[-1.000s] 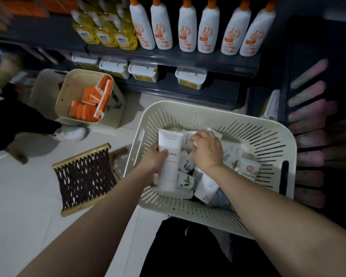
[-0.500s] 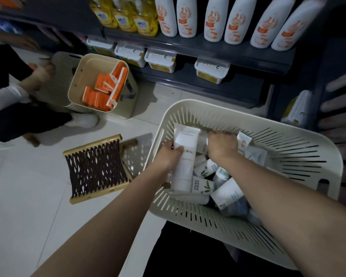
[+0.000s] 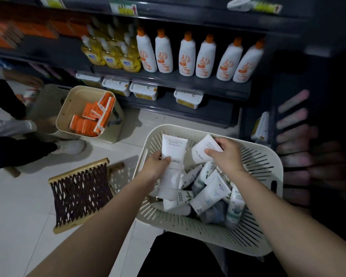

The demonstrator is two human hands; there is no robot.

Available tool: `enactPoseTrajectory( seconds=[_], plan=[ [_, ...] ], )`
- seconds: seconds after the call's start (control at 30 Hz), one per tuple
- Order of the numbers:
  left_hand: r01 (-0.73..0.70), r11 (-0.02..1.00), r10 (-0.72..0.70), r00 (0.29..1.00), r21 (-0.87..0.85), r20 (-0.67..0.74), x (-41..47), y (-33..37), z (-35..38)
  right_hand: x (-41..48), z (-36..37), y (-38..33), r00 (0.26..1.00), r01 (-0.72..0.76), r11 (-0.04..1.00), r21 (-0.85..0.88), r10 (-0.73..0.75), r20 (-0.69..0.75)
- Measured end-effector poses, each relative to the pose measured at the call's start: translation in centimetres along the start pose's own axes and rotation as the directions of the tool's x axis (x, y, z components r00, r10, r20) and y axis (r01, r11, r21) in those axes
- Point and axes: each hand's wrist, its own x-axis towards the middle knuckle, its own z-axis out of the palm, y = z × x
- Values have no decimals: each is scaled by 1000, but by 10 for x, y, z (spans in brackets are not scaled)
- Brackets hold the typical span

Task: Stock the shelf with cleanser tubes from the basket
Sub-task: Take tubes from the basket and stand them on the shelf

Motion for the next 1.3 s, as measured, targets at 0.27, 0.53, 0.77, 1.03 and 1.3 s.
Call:
enactPoseTrajectory(
  seconds=[0.27, 0.53, 0.77, 1.03, 1.3],
  plan=[
    [-116, 991, 122, 988, -59, 98, -39, 23, 19, -37, -51, -20, 996, -19, 955, 297, 44, -76],
    [-248, 968, 251, 939, -44, 233, -71, 54, 32, -77, -102, -41, 959, 100, 891, 443, 33, -283],
    [-356, 934, 323, 837, -9, 442, -102, 84, 34, -144, -130, -62, 867, 257, 798, 545, 59, -495],
    [-520, 852, 352, 651, 57, 673, -154, 93, 34, -241, -121, -76, 707, 294, 836, 463, 135, -694],
    [-587, 809, 310, 486, 42, 817, -208, 80, 53, -332, -117, -61, 546, 278, 862, 425, 223, -808]
  ],
)
